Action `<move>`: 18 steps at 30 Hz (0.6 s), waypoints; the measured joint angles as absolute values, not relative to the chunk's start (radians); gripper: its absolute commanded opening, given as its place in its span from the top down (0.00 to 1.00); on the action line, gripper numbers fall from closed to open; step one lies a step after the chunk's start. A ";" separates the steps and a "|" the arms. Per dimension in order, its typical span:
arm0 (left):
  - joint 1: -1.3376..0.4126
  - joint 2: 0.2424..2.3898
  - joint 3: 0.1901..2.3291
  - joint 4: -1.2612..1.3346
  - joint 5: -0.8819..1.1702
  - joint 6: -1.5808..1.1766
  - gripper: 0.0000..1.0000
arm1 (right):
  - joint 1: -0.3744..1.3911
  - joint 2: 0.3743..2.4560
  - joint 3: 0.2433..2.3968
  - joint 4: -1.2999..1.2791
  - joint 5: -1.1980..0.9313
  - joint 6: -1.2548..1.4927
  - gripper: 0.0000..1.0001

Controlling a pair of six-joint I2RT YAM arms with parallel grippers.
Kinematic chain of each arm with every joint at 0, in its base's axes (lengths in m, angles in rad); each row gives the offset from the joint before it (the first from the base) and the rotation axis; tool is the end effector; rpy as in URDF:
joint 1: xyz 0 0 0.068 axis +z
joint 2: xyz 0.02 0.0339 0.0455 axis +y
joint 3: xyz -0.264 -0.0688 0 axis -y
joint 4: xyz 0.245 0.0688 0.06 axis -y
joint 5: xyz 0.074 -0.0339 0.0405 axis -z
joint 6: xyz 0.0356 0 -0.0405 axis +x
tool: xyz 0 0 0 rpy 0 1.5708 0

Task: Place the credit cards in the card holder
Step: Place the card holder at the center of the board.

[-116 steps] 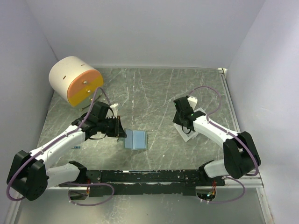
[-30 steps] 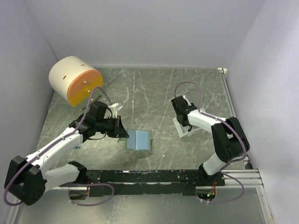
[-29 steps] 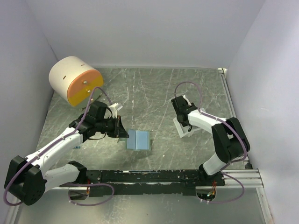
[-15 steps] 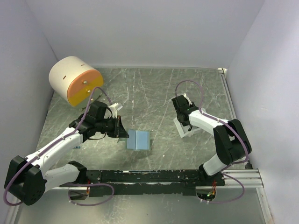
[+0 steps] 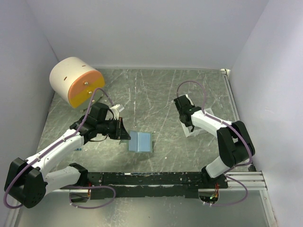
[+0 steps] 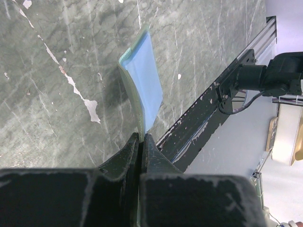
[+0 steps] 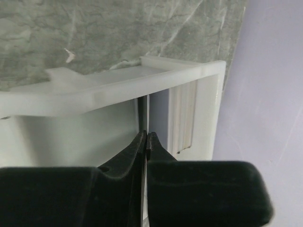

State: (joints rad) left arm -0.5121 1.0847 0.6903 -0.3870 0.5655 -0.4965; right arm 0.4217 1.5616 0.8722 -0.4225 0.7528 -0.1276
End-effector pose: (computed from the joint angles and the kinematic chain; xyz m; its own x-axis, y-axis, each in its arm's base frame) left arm 0.1822 -0.1243 0.2349 -0.8948 0.0416 -0.4444 0.3629 0.6476 -0.6700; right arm 0.2737 0.0961 0.1783 -0.8085 -0.4645 -0.3614 -0.1263 0.7367 -0.6643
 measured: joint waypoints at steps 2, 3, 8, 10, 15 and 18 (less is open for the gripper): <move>-0.512 1.085 0.690 -0.387 0.566 -0.496 0.93 | 0.428 1.556 0.884 -0.443 0.729 -0.115 1.00; -0.512 1.085 0.690 -0.387 0.566 -0.496 0.93 | 0.430 1.552 0.891 -0.456 0.717 -0.109 1.00; -0.512 1.085 0.690 -0.387 0.566 -0.496 0.93 | 0.451 1.522 0.944 -0.532 0.636 -0.059 1.00; -0.512 1.085 0.690 -0.387 0.565 -0.496 0.93 | 0.467 1.513 0.965 -0.559 0.612 -0.031 1.00; -0.512 1.083 0.682 -0.378 0.563 -0.498 0.93 | 0.513 1.495 1.041 -0.649 0.590 0.056 1.00; -0.513 1.084 0.666 -0.366 0.564 -0.505 0.93 | 0.542 1.461 1.080 -0.696 0.592 0.117 1.00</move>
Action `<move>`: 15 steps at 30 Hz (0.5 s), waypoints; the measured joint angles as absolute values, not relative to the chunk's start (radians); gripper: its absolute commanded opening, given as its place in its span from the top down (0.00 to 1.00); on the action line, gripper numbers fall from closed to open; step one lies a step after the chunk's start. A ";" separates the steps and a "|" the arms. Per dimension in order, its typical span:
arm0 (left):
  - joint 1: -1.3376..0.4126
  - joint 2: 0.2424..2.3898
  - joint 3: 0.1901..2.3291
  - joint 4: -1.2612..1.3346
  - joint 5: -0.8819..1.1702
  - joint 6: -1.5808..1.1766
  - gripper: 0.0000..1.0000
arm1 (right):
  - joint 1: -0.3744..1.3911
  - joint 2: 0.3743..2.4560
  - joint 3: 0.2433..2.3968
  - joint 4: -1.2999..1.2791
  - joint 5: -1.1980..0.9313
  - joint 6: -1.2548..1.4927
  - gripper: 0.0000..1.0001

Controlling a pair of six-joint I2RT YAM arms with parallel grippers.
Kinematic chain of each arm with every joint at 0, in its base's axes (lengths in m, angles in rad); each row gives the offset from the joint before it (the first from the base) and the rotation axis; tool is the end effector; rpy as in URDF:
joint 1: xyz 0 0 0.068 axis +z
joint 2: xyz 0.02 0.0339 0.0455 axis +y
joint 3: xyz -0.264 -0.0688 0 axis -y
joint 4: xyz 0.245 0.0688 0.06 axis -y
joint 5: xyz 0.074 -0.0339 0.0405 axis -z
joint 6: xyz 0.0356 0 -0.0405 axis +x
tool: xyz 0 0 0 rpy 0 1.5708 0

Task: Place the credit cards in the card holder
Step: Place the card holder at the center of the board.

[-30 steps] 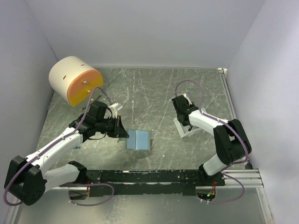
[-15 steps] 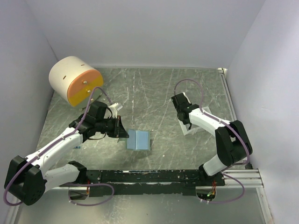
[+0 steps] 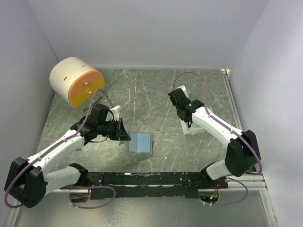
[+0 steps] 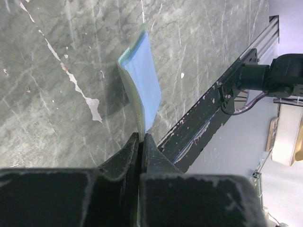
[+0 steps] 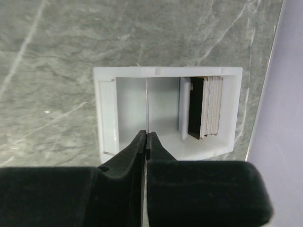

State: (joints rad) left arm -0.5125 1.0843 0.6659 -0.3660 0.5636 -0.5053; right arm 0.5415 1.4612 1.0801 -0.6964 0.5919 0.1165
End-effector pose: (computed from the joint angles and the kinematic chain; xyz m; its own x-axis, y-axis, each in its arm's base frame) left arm 0.1811 -0.1237 0.2286 -0.8989 0.0362 -0.4367 0.3531 0.6501 -0.6729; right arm 0.2587 0.1324 0.2493 -0.7731 -0.3524 -0.5274 -0.1122 0.8944 -0.4330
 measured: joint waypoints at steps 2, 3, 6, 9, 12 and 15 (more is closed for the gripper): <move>-0.513 1.093 0.661 -0.356 0.567 -0.517 0.93 | 0.556 1.435 1.098 -0.714 0.590 0.152 1.00; -0.513 1.098 0.657 -0.345 0.571 -0.525 0.93 | 0.563 1.419 1.105 -0.720 0.586 0.170 1.00; -0.513 1.106 0.640 -0.303 0.583 -0.560 0.93 | 0.585 1.370 1.109 -0.728 0.560 0.219 1.00; -0.513 1.108 0.617 -0.260 0.585 -0.596 0.93 | 0.607 1.325 1.109 -0.726 0.514 0.262 1.00; -0.513 1.111 0.580 -0.195 0.595 -0.638 0.93 | 0.617 1.278 1.107 -0.716 0.469 0.299 1.00; -0.513 1.125 0.537 -0.133 0.608 -0.680 0.93 | 0.617 1.221 1.084 -0.683 0.444 0.319 1.00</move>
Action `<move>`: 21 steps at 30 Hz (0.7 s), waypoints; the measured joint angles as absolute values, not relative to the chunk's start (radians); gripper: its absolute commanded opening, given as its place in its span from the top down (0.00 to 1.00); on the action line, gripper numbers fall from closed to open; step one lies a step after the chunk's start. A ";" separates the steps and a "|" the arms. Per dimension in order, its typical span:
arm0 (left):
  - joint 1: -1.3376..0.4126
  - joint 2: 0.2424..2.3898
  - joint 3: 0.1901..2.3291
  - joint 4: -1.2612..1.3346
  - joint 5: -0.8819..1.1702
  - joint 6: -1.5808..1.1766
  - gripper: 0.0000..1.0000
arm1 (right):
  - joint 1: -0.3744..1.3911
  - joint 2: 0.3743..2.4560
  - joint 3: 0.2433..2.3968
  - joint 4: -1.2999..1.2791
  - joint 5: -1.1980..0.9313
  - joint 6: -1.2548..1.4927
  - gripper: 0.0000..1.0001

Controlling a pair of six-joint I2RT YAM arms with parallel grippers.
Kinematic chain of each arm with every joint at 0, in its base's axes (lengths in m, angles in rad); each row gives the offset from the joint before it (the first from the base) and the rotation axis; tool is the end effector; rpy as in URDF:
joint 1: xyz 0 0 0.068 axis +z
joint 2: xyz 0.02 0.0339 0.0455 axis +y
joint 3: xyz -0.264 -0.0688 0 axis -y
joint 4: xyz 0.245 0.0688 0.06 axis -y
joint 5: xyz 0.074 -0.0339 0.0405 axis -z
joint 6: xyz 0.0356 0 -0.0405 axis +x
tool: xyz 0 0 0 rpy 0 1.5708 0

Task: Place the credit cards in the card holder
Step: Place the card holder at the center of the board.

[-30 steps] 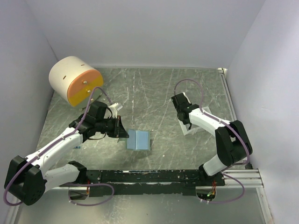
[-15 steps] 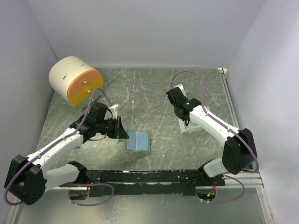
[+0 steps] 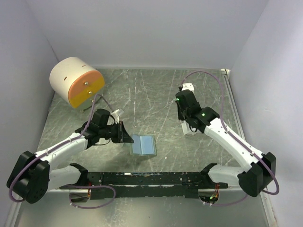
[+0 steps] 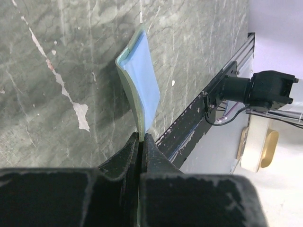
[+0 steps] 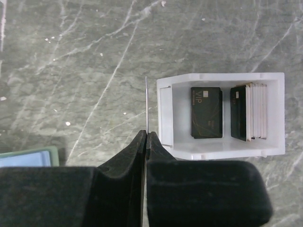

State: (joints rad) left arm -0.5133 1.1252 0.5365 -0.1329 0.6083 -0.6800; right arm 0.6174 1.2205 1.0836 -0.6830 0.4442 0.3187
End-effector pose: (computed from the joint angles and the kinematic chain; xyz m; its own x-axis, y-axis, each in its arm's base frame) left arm 0.1823 -0.1261 0.1974 -0.9359 -0.0648 -0.3464 0.2421 0.5960 -0.7656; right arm 0.2149 0.1338 0.3099 -0.6550 -0.1180 -0.7464 -0.0826 0.9930 -0.0846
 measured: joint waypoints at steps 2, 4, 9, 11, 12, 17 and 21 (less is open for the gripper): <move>-0.513 1.142 0.513 -0.099 0.614 -0.705 0.93 | 0.617 1.183 1.059 -0.660 0.433 0.326 1.00; -0.513 1.155 0.498 -0.076 0.614 -0.717 0.93 | 0.617 1.158 1.039 -0.640 0.414 0.333 1.00; -0.513 1.211 0.474 -0.004 0.613 -0.731 0.93 | 0.617 1.133 1.015 -0.585 0.311 0.359 1.00; -0.513 1.247 0.463 0.026 0.608 -0.738 0.88 | 0.617 1.118 0.990 -0.551 0.267 0.376 1.00; -0.513 1.271 0.456 0.037 0.601 -0.739 0.84 | 0.617 1.110 0.974 -0.536 0.242 0.387 1.00; -0.514 1.320 0.439 0.029 0.548 -0.741 0.56 | 0.619 1.070 0.890 -0.456 0.123 0.457 1.00; -0.514 1.310 0.452 -0.038 0.474 -0.738 0.45 | 0.624 1.047 0.834 -0.395 0.043 0.519 1.00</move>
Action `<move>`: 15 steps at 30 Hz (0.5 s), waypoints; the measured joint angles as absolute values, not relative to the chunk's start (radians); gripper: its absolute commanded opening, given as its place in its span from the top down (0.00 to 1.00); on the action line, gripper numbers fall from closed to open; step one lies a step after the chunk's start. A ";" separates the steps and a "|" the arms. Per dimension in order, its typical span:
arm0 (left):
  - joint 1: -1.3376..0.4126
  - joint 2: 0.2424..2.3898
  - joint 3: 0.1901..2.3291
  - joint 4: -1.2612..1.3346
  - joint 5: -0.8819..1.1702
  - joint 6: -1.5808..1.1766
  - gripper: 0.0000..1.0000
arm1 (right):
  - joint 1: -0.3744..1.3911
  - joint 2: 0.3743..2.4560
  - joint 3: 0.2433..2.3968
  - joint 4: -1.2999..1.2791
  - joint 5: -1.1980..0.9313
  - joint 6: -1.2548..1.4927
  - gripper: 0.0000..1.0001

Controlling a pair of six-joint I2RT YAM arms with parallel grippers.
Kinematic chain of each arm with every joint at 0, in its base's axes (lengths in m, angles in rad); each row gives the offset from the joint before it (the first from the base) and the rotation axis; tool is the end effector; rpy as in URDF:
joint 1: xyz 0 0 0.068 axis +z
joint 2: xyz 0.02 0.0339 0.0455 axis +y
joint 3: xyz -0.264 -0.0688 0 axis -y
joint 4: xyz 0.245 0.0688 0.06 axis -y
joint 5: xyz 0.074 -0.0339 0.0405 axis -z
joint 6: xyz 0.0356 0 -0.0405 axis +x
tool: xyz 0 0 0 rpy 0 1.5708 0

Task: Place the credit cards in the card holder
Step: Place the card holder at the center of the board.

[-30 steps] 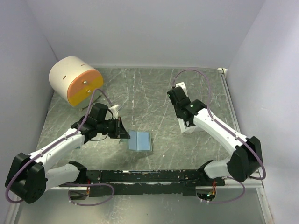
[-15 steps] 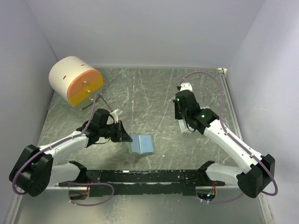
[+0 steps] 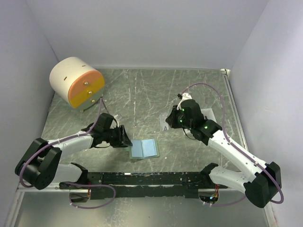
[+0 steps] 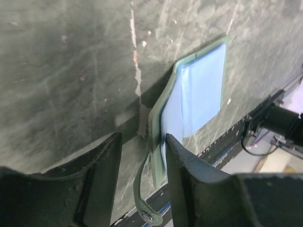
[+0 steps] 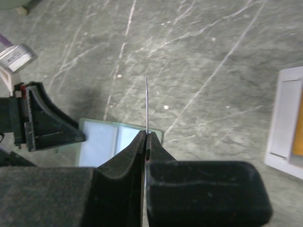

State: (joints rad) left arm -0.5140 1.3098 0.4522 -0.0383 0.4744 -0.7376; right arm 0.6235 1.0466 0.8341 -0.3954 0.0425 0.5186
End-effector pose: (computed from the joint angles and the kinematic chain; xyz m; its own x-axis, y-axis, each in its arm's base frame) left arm 0.1867 -0.1241 0.1400 -0.9645 -0.1425 -0.2226 0.0504 0.7276 -0.6842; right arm 0.1876 0.1330 0.2865 -0.6778 0.1225 -0.7249 -0.2522 0.8874 0.3858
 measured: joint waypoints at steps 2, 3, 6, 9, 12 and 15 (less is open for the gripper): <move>-0.514 1.291 0.475 -0.099 0.427 -0.736 0.42 | 0.628 1.037 0.811 -0.364 0.015 0.546 1.00; -0.514 1.279 0.489 -0.125 0.407 -0.736 0.40 | 0.630 1.031 0.797 -0.345 0.002 0.562 1.00; -0.514 1.218 0.551 -0.226 0.327 -0.733 0.38 | 0.633 1.015 0.757 -0.294 -0.037 0.601 1.00; -0.514 1.142 0.610 -0.287 0.284 -0.733 0.37 | 0.640 1.011 0.728 -0.256 -0.071 0.633 1.00; -0.514 1.061 0.645 -0.292 0.301 -0.738 0.38 | 0.648 1.009 0.707 -0.217 -0.105 0.663 1.00; -0.514 1.010 0.640 -0.232 0.387 -0.770 0.38 | 0.653 0.995 0.679 -0.163 -0.146 0.699 1.00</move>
